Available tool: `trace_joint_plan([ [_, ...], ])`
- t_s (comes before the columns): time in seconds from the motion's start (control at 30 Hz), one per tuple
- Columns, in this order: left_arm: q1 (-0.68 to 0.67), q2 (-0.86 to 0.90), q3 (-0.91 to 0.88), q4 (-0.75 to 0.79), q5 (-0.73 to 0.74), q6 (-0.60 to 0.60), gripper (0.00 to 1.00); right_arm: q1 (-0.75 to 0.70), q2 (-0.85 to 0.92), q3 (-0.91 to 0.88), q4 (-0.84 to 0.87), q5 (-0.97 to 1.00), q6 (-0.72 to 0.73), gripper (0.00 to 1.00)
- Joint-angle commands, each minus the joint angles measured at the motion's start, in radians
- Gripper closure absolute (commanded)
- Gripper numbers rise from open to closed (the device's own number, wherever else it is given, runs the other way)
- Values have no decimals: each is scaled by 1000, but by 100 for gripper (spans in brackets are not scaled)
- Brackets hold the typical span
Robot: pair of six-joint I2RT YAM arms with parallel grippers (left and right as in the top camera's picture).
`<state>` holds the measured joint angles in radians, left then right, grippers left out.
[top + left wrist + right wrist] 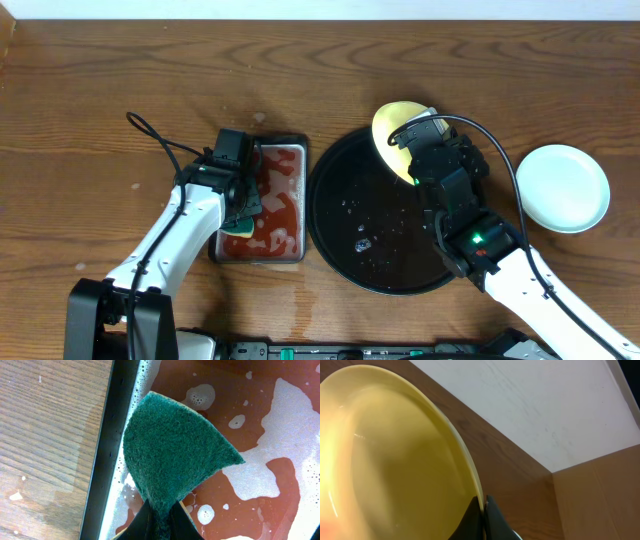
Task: Clean dirty plates on tray and stack at the side
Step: 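Lift the yellow plate upright with the right gripper to drain it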
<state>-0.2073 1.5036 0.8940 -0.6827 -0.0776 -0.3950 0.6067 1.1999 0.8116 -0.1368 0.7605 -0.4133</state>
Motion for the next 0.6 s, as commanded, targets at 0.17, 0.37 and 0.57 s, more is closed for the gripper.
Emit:
trace_joint_plan([
  [0.17,4,4,-8,12,19,6,93,18,-9,27,6,26,-7,99],
  [0.37,4,4,-8,15,19,7,93,18,-9,27,6,29,-7,99],
  [0.57,4,4,-8,57,101,107,92,18,-9,27,6,29,-7,99],
])
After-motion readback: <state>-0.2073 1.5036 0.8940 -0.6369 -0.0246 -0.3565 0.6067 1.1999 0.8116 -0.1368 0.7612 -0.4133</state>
